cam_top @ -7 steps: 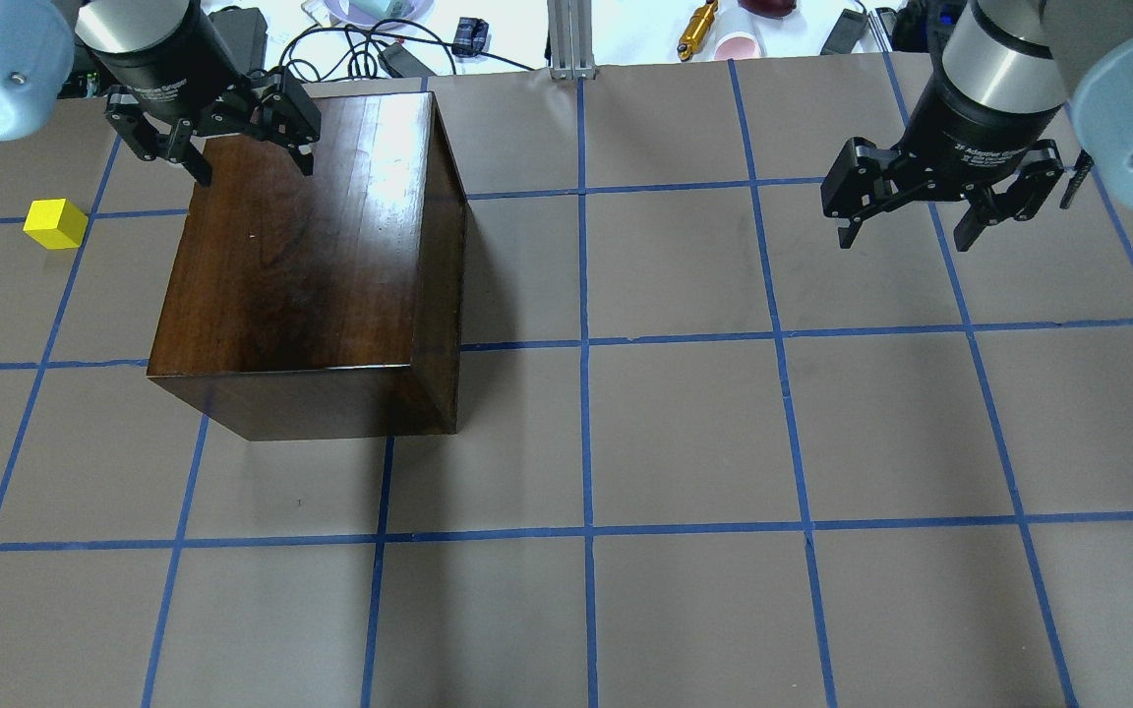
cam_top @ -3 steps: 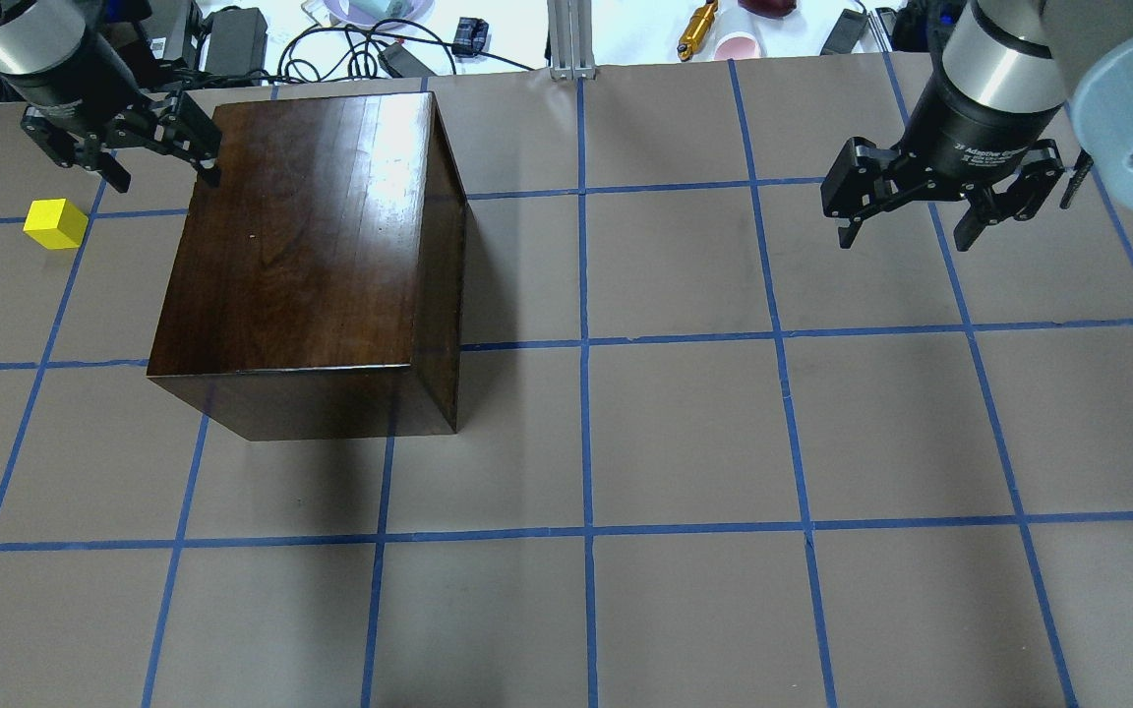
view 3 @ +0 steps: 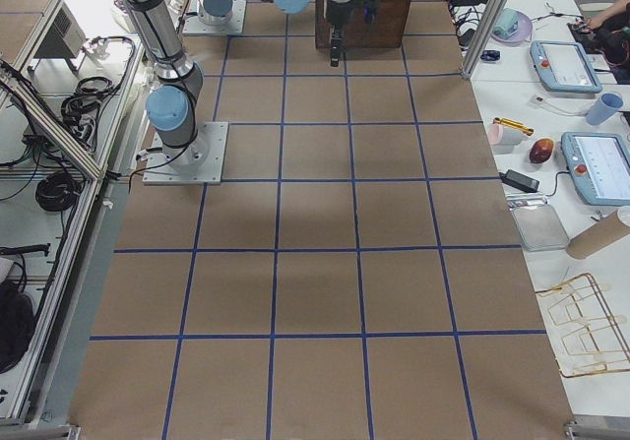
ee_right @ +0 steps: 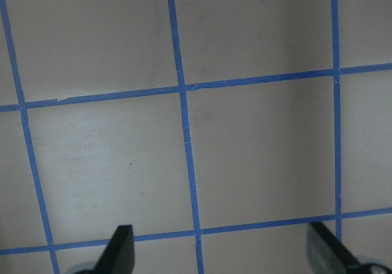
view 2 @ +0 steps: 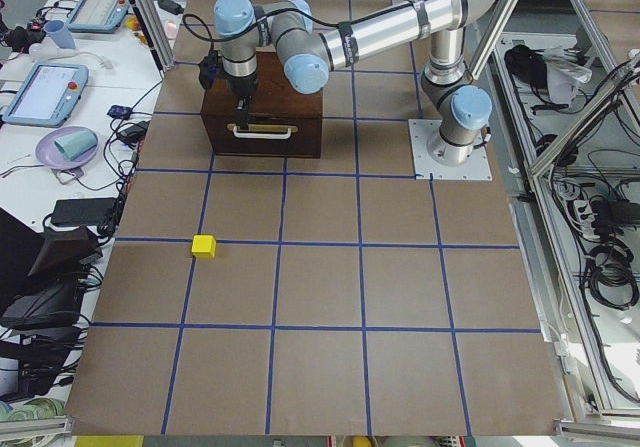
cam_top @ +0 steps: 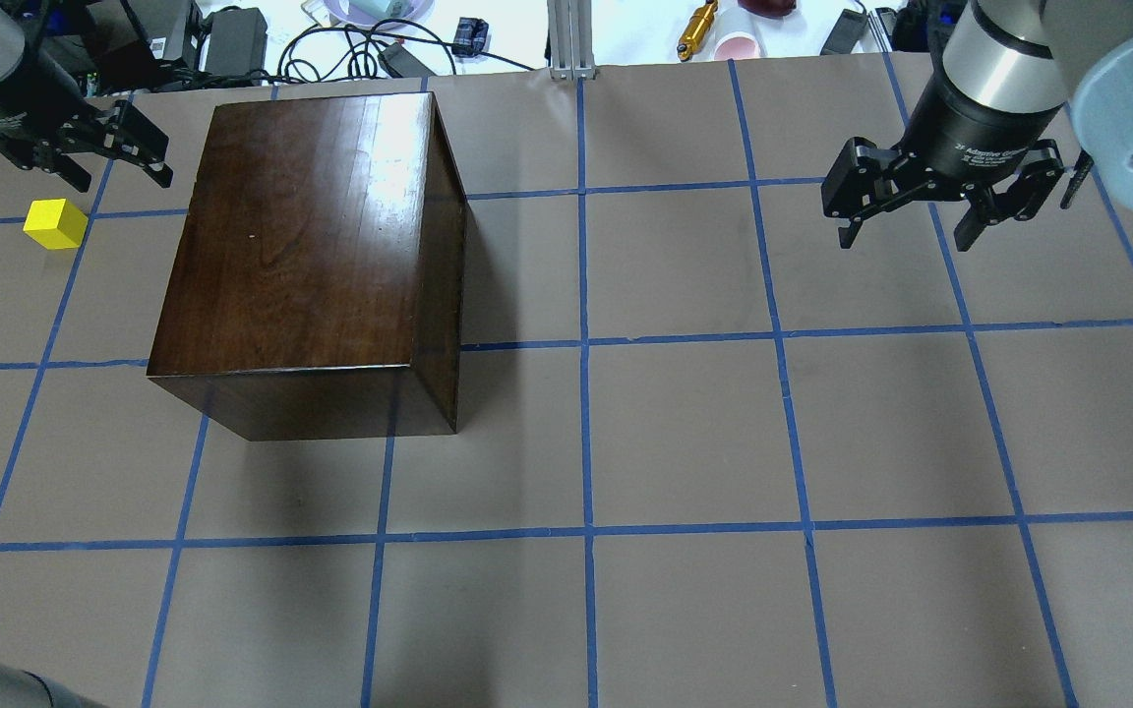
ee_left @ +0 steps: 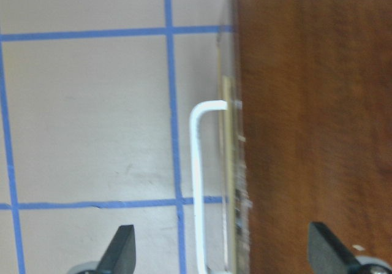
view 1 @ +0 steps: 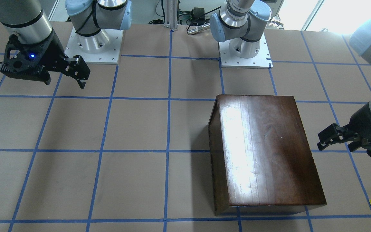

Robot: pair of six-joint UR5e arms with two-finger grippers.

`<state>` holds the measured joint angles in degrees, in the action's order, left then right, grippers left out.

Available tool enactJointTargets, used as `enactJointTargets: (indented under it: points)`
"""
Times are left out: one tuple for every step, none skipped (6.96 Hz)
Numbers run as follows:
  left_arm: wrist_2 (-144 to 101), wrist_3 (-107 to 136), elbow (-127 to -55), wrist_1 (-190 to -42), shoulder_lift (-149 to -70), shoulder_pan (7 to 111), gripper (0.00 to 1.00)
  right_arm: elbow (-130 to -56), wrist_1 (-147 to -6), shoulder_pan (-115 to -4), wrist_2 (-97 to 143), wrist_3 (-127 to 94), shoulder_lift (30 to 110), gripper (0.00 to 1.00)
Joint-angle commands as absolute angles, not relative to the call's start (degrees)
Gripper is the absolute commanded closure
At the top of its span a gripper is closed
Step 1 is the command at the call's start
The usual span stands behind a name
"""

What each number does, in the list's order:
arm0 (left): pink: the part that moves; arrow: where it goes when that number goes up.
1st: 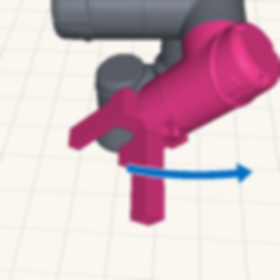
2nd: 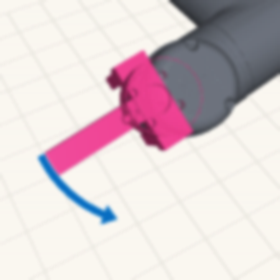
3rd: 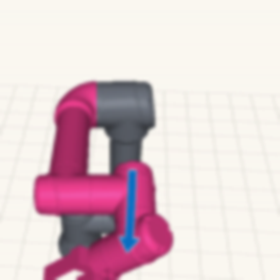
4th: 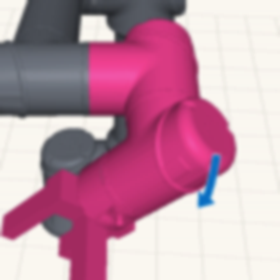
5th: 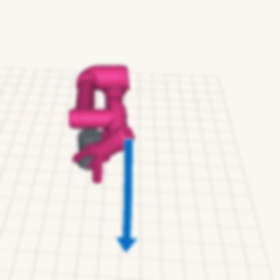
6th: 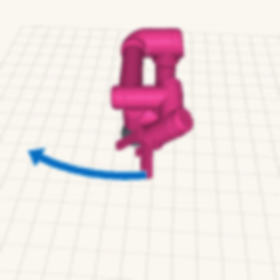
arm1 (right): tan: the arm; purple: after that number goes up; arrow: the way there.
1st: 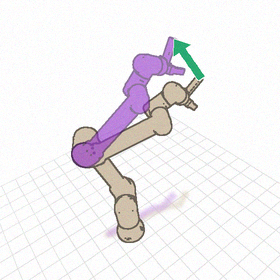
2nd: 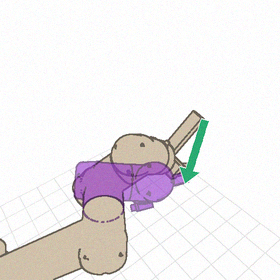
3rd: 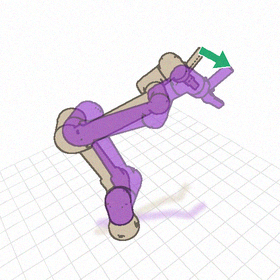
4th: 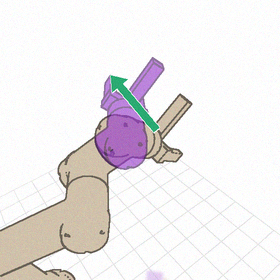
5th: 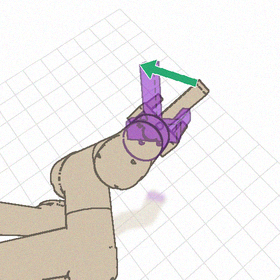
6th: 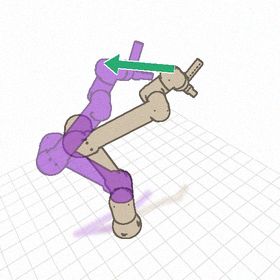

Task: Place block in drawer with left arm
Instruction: 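Move the left gripper down beside the cabinet to the white drawer handle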

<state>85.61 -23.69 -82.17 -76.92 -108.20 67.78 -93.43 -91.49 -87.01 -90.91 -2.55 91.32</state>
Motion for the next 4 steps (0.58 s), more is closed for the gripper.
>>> enactJointTargets:
  points:
    - [79.49,-26.19,-82.18,-76.73,-111.26,63.91,0.00,-93.43,-91.49,-87.01,-90.88,-2.55,91.32,0.00]
    - [79.11,-26.71,-82.09,-76.99,-112.57,63.37,0.00,-93.43,-91.49,-87.01,-90.88,-2.55,91.32,0.00]
    - [79.10,-26.98,-82.61,-77.69,-113.46,63.28,0.00,-93.43,-91.49,-87.01,-90.88,-2.55,91.32,0.00]
    - [79.10,-28.55,-82.88,-78.83,-114.25,63.37,0.00,-93.43,-91.49,-87.01,-90.88,-2.55,91.32,0.00]
